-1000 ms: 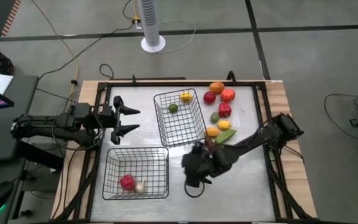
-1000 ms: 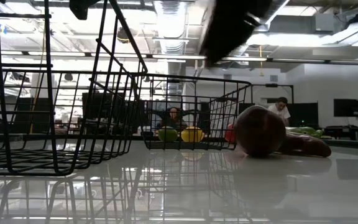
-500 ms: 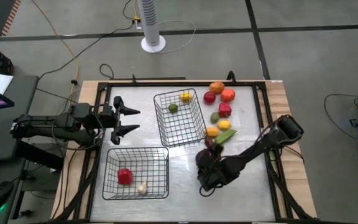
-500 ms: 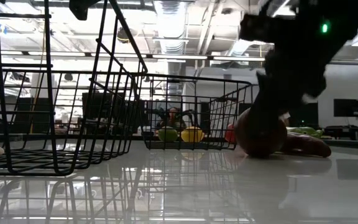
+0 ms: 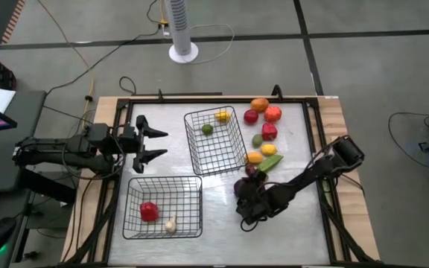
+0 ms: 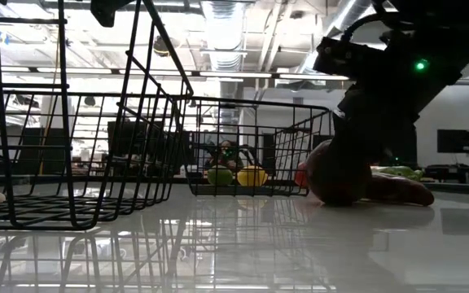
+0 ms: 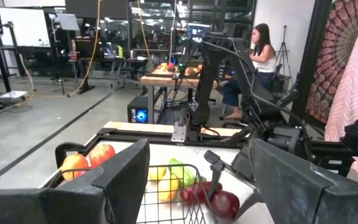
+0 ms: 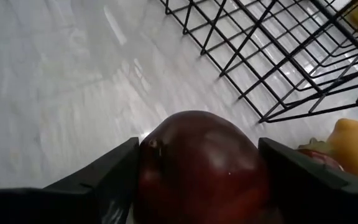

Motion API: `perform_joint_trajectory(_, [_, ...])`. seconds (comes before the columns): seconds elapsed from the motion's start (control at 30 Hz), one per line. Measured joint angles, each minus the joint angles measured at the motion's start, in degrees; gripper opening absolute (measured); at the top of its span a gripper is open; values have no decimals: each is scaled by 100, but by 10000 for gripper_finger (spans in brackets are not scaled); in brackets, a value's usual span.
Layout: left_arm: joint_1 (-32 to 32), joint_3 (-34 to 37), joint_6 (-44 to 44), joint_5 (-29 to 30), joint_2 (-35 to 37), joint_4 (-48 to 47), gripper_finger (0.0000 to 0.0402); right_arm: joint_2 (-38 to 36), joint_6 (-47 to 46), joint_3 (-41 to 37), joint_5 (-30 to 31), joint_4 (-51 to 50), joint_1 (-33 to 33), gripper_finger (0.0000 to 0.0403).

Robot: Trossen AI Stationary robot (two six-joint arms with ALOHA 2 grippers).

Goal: Sort produce into baskets
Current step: Put the red apple into the top black wire basket

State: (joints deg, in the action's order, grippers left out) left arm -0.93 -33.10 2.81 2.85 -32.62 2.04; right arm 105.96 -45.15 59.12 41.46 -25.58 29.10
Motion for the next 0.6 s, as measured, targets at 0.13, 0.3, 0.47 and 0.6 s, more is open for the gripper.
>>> perform_joint_trajectory(0.13, [-1,0,7,1,3,-2,261,36,362,529,-293,-170,-5,325])
perform_joint_trajectory(0.3, [0,0,21,6,4,0,261,26,1491,1650,-357,-101,101,329])
perform_joint_trajectory(0.47, [0,0,26,13,4,30,261,18,3088,2540,-331,545,122,330])
perform_joint_trajectory(0.6, [0,0,81,-60,4,26,261,15,3791,2979,-222,379,-1,331])
